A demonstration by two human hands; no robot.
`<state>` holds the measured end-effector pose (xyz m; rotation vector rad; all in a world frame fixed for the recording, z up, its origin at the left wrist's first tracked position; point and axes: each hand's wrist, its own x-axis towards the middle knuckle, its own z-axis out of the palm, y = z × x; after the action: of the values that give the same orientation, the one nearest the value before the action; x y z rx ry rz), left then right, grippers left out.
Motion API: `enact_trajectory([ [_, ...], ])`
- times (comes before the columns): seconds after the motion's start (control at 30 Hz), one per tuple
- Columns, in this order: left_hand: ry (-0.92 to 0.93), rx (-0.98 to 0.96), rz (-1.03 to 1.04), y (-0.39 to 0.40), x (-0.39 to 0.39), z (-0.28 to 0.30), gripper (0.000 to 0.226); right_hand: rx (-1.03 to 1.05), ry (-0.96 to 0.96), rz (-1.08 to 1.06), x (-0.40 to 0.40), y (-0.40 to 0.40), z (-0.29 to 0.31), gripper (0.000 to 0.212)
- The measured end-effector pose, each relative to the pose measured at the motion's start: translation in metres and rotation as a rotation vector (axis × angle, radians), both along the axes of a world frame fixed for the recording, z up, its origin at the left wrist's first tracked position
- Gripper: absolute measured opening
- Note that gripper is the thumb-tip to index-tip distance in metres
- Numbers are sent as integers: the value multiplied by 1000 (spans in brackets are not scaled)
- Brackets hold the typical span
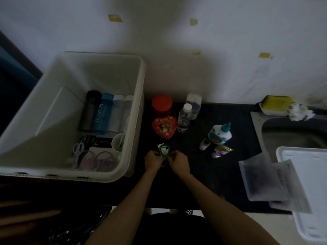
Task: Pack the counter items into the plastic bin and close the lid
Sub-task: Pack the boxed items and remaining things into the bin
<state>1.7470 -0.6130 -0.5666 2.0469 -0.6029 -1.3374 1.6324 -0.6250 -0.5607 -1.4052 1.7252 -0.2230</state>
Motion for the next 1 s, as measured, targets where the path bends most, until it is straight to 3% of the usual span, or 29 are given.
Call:
enact_trajectory([
  [0.2, -105, -60, 60, 6, 10, 1, 33, -15, 25, -13, 0, -2, -1, 24],
  [0.37, -54, -137, 86, 3, 13, 4, 16, -33, 9, 5, -1, -1, 1, 26],
  [0.53, -42, -185, 123, -12, 1, 16, 20, -15, -15, 35, -6, 1, 1, 26],
  [0.77, -189, -103, 69, -18, -2, 13, 35, 11, -43, 41, -12, -2, 0, 23],
  [0.87, -112, -43, 108, -20, 2, -13, 43, -22, -76, -3, -7, -5, 3, 26],
  [0.93, -60, -11, 123, -24, 6, -45, 33, 2, -100, -18, -3, -8, 7, 29],
  [1.0, -1, 36, 132, -24, 5, -37, 23, 8, -106, -16, 0, -12, 9, 30],
])
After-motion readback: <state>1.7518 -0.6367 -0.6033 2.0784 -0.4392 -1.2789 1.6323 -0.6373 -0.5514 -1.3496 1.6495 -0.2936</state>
